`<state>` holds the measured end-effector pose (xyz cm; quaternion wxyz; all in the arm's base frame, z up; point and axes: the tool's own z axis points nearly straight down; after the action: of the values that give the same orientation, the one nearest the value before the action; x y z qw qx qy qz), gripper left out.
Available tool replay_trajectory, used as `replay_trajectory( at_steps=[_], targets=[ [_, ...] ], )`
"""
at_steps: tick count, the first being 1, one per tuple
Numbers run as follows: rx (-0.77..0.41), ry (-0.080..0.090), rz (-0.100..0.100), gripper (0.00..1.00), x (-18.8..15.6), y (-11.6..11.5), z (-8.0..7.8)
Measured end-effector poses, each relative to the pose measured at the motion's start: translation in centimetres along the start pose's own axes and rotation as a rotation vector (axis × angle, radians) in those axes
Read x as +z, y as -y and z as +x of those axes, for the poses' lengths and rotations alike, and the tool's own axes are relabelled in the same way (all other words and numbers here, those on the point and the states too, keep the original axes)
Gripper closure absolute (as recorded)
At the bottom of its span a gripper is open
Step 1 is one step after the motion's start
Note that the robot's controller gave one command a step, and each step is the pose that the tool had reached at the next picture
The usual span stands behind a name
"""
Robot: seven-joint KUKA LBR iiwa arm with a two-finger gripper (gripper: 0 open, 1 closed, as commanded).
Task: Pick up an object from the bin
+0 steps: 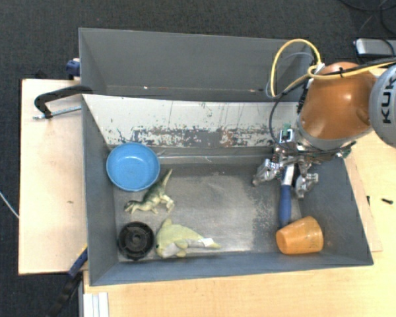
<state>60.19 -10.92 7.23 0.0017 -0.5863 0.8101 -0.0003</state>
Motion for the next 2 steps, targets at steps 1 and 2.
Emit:
replay_trajectory(
  at_steps=[1,2],
  targets=[
    [0.004,0.001,0.000,0.00,-0.12,0.08,-0.12],
    [0.005,-0.008,-0.008,1.00,-0.12,0.03,0.26]
  ],
)
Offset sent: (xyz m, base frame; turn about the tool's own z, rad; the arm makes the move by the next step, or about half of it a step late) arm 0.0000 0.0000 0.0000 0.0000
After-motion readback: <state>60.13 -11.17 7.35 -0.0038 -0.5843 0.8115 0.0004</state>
